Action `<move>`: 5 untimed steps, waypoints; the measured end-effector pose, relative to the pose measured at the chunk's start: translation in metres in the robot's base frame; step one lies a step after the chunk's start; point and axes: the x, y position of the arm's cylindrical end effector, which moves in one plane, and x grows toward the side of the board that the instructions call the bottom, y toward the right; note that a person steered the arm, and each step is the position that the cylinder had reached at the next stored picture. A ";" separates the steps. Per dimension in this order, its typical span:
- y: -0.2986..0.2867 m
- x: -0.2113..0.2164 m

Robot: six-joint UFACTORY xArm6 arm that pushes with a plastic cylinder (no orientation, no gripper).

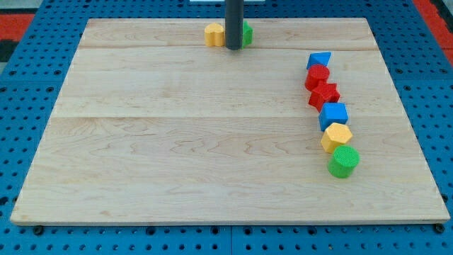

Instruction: Push the yellow heartgreen star slightly to the left

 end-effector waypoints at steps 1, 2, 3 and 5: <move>0.050 -0.004; 0.088 -0.031; 0.040 -0.053; -0.018 -0.057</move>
